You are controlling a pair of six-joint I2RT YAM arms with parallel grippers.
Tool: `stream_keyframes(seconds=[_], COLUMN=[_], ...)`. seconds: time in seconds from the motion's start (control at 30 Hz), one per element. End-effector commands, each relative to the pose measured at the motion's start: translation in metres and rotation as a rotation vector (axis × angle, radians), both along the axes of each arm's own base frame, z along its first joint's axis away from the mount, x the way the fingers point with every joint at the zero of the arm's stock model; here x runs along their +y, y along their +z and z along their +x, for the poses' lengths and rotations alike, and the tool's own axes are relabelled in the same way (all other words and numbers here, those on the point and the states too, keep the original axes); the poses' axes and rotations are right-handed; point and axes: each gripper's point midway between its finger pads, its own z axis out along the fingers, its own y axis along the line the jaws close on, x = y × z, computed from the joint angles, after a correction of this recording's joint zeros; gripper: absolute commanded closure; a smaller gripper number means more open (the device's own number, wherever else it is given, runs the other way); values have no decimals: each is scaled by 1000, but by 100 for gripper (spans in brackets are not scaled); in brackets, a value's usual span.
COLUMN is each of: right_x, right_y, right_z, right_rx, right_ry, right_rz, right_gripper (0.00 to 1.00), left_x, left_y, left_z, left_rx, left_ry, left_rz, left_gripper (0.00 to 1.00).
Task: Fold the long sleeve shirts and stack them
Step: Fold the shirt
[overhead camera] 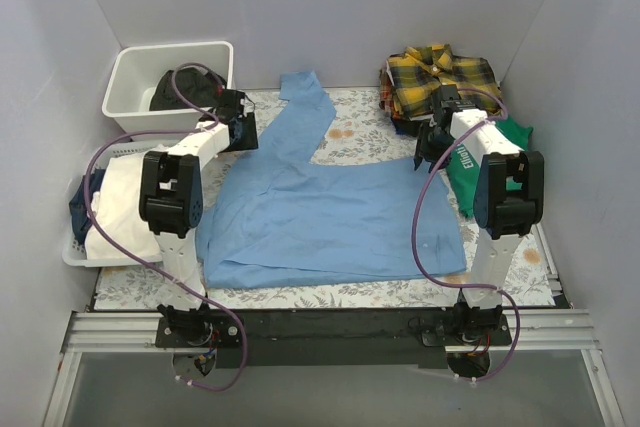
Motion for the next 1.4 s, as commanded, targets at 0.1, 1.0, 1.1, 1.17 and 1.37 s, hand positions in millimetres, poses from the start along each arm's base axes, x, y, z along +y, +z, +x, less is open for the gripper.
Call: stream_keyframes(seconds=[0.1, 1.0, 1.1, 1.17, 1.37], right_x=[3, -6, -11, -19, -32], right_y=[7, -1, 2, 2, 0], right_z=[-4, 0, 8, 15, 40], right_rx=[-24, -27, -49, -59, -81], right_ry=[10, -50, -62, -74, -58], right_rz=[17, 2, -22, -55, -130], right_gripper=[51, 53, 54, 54, 52], left_x=[-26, -4, -4, -6, -7], left_y=[30, -49, -43, -38, -33], left_z=[-15, -41, -37, -33, -28], left_rx=[-63, 89, 74, 61, 58], left_ry=[-94, 7, 14, 16, 13], left_rz=[84, 169, 166, 159, 164], left_gripper=[41, 52, 61, 69, 84])
